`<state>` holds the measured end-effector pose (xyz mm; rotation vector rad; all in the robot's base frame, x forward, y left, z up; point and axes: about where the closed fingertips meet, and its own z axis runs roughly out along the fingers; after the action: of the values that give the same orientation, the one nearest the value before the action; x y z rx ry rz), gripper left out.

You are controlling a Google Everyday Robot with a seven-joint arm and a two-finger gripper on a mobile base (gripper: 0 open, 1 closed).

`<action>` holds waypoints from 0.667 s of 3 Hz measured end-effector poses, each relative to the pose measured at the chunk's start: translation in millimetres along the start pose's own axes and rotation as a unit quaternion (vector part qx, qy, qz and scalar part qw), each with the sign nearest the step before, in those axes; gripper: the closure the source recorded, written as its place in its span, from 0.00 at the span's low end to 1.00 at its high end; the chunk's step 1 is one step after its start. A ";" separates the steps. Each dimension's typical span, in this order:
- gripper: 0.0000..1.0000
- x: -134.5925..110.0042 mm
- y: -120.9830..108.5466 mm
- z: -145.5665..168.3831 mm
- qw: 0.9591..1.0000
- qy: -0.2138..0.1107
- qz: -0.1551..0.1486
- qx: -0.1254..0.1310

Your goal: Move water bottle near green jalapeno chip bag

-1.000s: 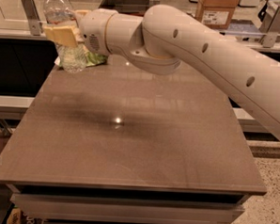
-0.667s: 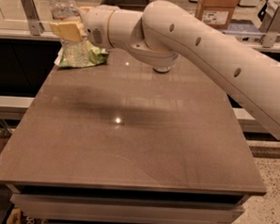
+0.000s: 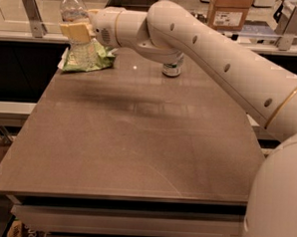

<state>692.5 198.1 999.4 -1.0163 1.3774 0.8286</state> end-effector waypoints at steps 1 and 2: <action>1.00 16.9 -12.1 7.6 1.000 0.016 0.000 0.010; 1.00 31.2 -17.6 11.2 1.000 0.024 0.000 0.020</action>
Offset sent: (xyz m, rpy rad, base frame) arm 0.0342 -0.0051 -0.0490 -0.0620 0.0168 -0.0794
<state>714.7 198.8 969.1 -1.0123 1.4287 0.7777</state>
